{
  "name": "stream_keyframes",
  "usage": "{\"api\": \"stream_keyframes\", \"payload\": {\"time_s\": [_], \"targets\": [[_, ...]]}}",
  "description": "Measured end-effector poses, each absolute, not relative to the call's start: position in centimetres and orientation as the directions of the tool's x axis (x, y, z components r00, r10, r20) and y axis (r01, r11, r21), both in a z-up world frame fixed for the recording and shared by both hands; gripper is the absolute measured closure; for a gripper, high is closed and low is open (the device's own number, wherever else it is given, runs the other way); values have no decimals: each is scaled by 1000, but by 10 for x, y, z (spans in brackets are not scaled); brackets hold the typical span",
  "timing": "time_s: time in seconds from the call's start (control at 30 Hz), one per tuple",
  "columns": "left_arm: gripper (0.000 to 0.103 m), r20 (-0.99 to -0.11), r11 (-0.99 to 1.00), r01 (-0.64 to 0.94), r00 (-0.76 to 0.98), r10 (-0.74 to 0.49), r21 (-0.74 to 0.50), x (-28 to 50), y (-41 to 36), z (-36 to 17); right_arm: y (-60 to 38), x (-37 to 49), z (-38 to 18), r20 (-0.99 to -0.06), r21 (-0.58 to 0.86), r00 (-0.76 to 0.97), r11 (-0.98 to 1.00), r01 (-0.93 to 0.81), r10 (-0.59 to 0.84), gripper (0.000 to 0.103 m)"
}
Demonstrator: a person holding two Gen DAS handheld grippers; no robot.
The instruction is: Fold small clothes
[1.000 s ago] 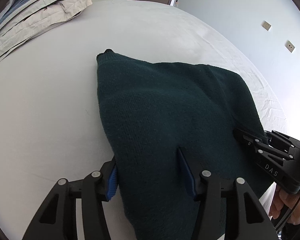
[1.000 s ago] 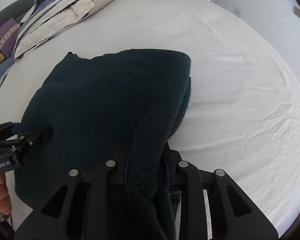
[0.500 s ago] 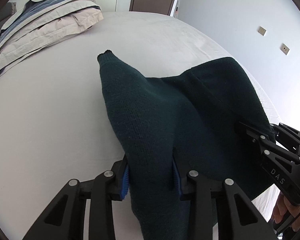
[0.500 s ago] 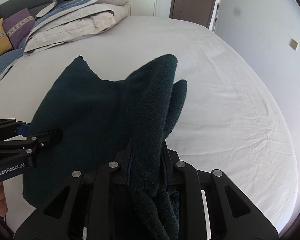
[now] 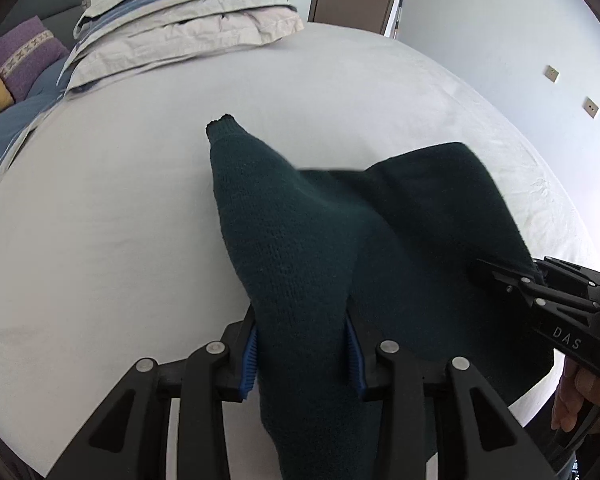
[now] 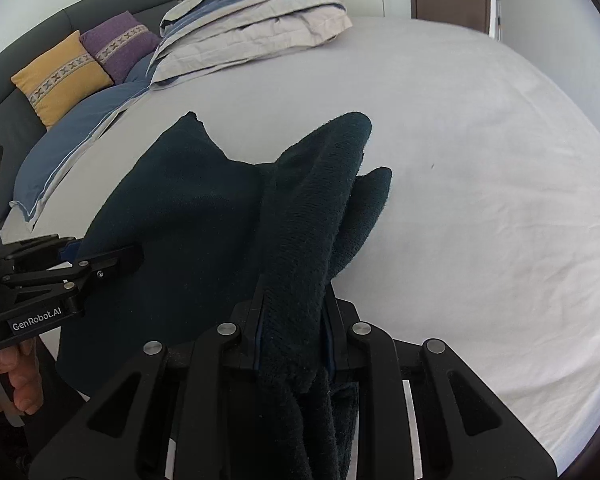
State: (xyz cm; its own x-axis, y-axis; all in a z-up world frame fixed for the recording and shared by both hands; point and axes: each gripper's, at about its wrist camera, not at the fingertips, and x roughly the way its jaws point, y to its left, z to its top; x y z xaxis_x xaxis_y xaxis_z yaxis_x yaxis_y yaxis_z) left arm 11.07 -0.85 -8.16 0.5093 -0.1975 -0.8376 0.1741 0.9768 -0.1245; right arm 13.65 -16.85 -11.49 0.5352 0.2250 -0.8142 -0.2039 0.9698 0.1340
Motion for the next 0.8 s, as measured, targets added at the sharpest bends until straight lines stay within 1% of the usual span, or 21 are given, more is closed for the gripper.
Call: {"api": "stream_keyframes", "payload": {"time_s": [0.03,0.07,0.13,0.17,0.2,0.3,0.37,0.47,0.5,0.6,0.63,0.7,0.73,0.77,0.8], "targets": [[57,-836,976,168,508,-207,-139,110,-5,-91,-171,139,-129,-829,128,522,977,-173,201,81],[54,-821,973,170,525,-224,-157,107,-1,-94,-176,141,-140,-833,170,505,973,-157,227,78],[52,-809,974,180,547,-215,-137,102,-5,-94,-192,139,-149,-793,293,521,948,-127,315,74],[50,-807,975,184,553,-208,-125,99,-8,-93,-198,138,-152,-780,336,524,935,-111,343,67],[47,-806,976,184,557,-199,-114,98,-10,-93,-202,137,-155,-768,379,523,921,-95,370,64],[44,-806,977,177,559,-198,-117,99,-10,-94,-213,142,-156,-746,449,517,890,-74,420,59],[41,-803,979,173,565,-191,-111,106,-5,-94,-217,141,-153,-746,456,520,888,-57,416,56],[39,-797,980,173,576,-184,-101,103,1,-92,-227,143,-150,-737,478,532,878,-28,418,56],[37,-794,980,175,581,-180,-94,101,1,-91,-249,145,-155,-732,489,536,872,-16,421,56],[34,-779,982,179,608,-155,-56,96,-1,-86,-266,128,-144,-712,496,573,868,3,405,56],[33,-771,983,178,619,-148,-46,94,-2,-84,-273,118,-137,-712,483,586,876,7,387,56],[26,-749,985,168,649,-134,-30,86,-1,-77,-295,86,-117,-710,437,618,900,8,339,56],[24,-729,987,157,673,-121,-19,80,0,-71,-297,78,-109,-706,402,639,916,6,305,56],[21,-703,990,144,703,-104,-3,73,0,-65,-302,67,-100,-704,365,657,931,7,271,56],[15,-672,992,126,737,-77,24,64,1,-57,-304,56,-89,-697,328,677,945,7,237,56]]}}
